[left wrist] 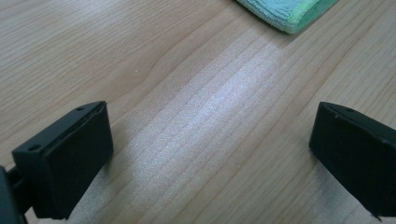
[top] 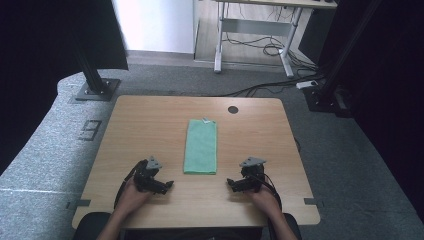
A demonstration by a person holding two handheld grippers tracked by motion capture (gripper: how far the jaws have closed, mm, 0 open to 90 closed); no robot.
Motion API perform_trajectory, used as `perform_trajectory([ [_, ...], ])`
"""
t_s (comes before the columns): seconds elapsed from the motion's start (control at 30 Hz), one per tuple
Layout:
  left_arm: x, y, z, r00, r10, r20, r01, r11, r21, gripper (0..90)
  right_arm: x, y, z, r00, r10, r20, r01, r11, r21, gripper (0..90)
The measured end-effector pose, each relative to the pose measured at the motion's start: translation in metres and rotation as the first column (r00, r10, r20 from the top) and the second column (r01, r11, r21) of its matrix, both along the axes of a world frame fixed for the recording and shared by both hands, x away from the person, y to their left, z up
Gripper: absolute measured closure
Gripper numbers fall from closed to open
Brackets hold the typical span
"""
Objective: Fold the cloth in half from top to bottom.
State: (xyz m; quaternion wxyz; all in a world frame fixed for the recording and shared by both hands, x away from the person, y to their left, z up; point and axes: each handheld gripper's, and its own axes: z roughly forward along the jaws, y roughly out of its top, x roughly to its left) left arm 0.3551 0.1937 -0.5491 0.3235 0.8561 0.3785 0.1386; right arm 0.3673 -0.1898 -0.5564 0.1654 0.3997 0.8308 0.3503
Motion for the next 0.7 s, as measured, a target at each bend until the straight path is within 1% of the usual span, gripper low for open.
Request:
perform_trajectory([
  [0.13,0.001,-0.001,0.001,1.0,-0.003,-0.007,0.003,1.0,0.004,0.0,0.0,0.0,0.0,1.0,0.004,0.0,-0.004,1.0,-0.001,0.0],
  [0.2,0.003,-0.002,0.002,0.9999,0.002,-0.013,-0.002,1.0,0.008,0.0,0.0,-0.001,0.0,1.0,0.008,0.0,-0.008,1.0,-0.001,0.0],
  [0.3,0.006,-0.004,0.003,0.9999,0.003,-0.011,-0.002,0.9999,0.011,0.0,0.001,-0.001,0.001,0.9999,0.011,-0.005,-0.011,1.0,-0.003,0.0],
  [0.33,0.009,-0.006,0.006,1.0,0.007,0.001,-0.007,0.9999,0.008,0.0,0.001,0.0,0.001,0.9999,0.013,-0.008,-0.013,1.0,-0.008,0.0],
  [0.4,0.012,-0.007,0.01,0.9999,0.012,0.011,-0.012,0.9999,-0.006,0.0,0.002,0.001,0.002,0.9998,0.015,-0.014,-0.015,1.0,-0.01,0.0],
  [0.43,0.012,-0.007,0.01,0.9999,0.012,0.011,-0.012,0.9999,-0.006,0.0,0.002,0.001,0.002,0.9998,0.015,-0.015,-0.015,1.0,-0.011,0.0],
  [0.5,0.017,-0.01,0.017,0.9996,0.014,0.024,-0.013,0.9998,-0.016,0.0,0.003,0.002,0.002,0.9996,0.017,-0.02,-0.018,1.0,-0.014,0.0],
  [0.57,0.019,-0.011,0.019,0.9995,0.012,0.028,-0.012,0.9998,-0.013,0.0,0.004,0.004,0.004,0.9994,0.024,-0.023,-0.025,1.0,-0.017,0.0],
  [0.6,0.024,-0.013,0.022,0.9994,0.009,0.034,-0.009,0.9998,-0.019,0.0,0.005,0.004,0.005,0.9994,0.027,-0.02,-0.028,0.999,-0.016,0.0],
  [0.67,0.031,-0.016,0.025,0.9993,0.014,0.036,-0.013,0.9993,-0.035,0.0,0.007,0.006,0.009,0.9994,0.028,-0.018,-0.028,1.0,0.002,0.0],
  [0.7,0.035,-0.018,0.026,0.9991,0.014,0.04,-0.013,0.9993,-0.035,0.0,0.008,0.007,0.012,0.9993,0.032,-0.017,-0.032,0.999,0.014,0.0],
])
